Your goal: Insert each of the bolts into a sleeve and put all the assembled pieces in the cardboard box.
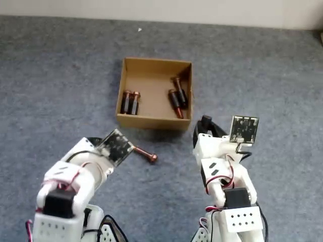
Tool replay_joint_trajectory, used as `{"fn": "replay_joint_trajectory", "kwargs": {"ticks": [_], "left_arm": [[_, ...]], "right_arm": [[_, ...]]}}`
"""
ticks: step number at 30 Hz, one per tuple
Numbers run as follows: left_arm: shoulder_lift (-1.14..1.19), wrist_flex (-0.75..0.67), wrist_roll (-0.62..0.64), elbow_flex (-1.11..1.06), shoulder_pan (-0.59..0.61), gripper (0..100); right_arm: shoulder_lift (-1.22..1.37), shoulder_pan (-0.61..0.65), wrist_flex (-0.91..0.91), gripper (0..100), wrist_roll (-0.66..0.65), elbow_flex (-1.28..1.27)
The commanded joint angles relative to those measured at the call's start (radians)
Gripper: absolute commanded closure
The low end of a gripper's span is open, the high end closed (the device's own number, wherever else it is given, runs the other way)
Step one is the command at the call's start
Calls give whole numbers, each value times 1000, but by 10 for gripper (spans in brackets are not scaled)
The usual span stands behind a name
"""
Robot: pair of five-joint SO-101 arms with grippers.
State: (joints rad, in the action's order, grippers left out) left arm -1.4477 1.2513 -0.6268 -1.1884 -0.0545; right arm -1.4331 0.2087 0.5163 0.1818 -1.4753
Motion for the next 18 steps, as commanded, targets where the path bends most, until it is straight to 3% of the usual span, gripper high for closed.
{"fn": "replay_joint_trajectory", "kwargs": {"ticks": [1,3,7,18], "left_arm": [[208,3,-115,122,-16,867],[305,-5,-170,156,-16,819],[467,-41,-292,206,-38,816],[892,-95,-384,371,-251,816]], "right_arm": [[-19,-16,-33,993,9,4],[-19,-16,-33,993,9,4],[-22,-53,-33,993,12,5],[-24,-77,-33,993,14,12]]}}
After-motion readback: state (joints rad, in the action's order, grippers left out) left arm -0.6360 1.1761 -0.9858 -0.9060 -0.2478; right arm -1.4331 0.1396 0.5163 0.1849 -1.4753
